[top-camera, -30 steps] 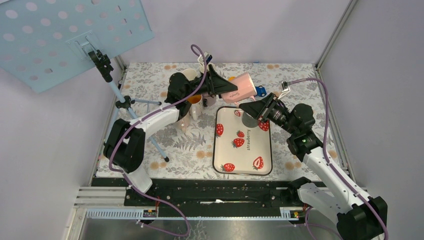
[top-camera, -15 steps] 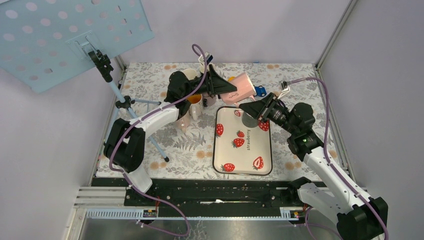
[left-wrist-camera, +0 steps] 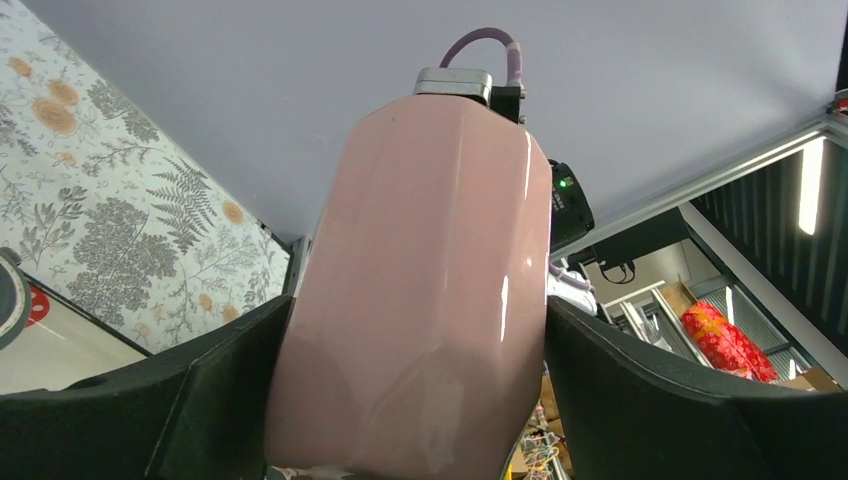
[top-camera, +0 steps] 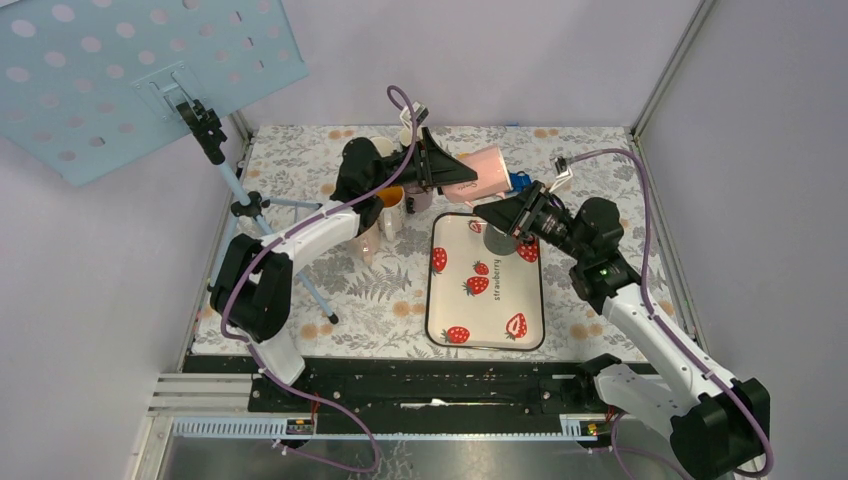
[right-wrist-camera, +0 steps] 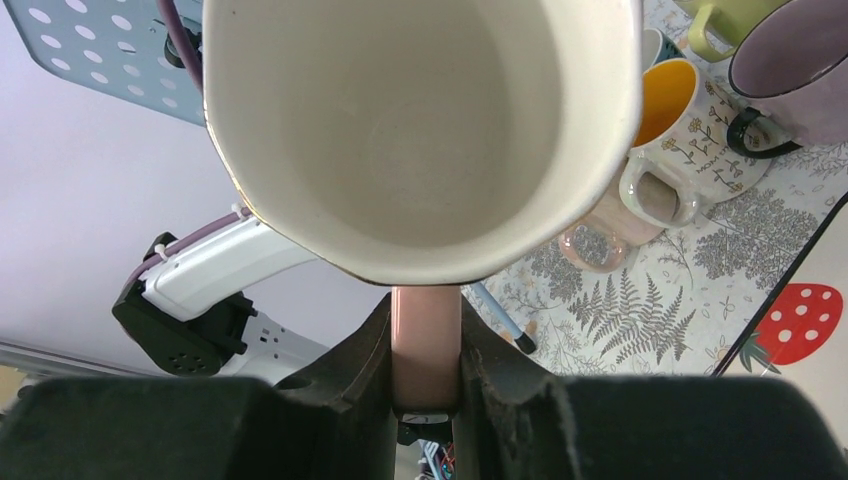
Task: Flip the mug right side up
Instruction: Turn over the cup on the tray.
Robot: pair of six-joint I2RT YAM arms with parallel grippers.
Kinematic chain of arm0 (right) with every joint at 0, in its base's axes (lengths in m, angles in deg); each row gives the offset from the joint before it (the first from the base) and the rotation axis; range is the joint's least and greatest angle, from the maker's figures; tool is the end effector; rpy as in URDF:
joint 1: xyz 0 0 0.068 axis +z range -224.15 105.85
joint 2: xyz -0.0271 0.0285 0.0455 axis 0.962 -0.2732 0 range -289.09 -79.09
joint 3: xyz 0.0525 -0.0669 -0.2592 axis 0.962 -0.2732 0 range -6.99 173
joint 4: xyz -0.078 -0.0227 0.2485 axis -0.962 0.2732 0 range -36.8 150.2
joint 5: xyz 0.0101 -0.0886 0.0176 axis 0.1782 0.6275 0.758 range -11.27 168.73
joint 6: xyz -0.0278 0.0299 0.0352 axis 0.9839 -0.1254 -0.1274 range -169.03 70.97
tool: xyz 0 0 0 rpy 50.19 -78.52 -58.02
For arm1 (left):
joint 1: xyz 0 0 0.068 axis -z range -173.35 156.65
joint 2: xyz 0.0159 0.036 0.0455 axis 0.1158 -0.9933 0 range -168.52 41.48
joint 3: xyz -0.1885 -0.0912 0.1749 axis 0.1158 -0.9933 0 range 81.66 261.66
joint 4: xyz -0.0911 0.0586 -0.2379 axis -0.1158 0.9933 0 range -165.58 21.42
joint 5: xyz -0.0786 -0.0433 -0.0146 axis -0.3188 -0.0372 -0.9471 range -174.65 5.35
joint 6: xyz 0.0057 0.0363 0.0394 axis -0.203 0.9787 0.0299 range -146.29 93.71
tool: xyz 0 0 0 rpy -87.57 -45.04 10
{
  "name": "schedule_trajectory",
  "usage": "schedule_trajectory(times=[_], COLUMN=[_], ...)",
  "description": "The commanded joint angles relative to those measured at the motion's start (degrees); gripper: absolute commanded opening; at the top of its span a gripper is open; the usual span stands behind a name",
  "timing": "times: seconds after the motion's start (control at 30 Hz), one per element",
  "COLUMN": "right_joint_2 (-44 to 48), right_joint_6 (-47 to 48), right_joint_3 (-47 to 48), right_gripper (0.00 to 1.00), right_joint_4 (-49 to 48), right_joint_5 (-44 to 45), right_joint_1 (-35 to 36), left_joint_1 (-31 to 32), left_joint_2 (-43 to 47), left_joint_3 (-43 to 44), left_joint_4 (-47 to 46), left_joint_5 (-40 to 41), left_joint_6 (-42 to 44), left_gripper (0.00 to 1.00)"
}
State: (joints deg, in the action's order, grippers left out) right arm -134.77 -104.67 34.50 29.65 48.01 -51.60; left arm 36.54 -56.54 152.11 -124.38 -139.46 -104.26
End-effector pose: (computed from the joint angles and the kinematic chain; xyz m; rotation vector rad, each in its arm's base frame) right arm 0.2023 0.1037 0.3467 -0.0392 1.6118 1.4670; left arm 0.3235 -0.2194 0.3490 0.3943 1.6932 -2.0598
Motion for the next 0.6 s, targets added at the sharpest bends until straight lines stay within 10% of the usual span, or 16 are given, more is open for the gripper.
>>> schedule_trajectory(times=[0.0,0.17,0.37,0.57], right_joint_2=[-1.0,-2.0,-3.1,-4.5], right_joint_6=[-0.7,-0.5,-0.3,-0.4], right_joint_3=[1.1,0.8,1.2,2.3], right_gripper=[0.0,0.0,0.0,0.08], right_joint_4=[-4.0,-3.8,-3.8,-3.6], right_joint_5=[2.9,2.2,0.9,-0.8], right_joint_1=[-0.5,-0.5,-0.5,-0.5], left_joint_1=[3.1,3.2,2.9,3.0], left_joint_2=[2.6,2.2,0.8,1.0], left_joint_3=[4.1,3.6,2.8,2.8], left_joint_4=[2.6,1.2,-5.6,-5.3], left_joint_5=[-1.9,-1.3,-2.2,-4.2], left_joint_6=[4.4,3.4,-2.5,-2.2], left_gripper=[0.88,0.69,0.04,0.0])
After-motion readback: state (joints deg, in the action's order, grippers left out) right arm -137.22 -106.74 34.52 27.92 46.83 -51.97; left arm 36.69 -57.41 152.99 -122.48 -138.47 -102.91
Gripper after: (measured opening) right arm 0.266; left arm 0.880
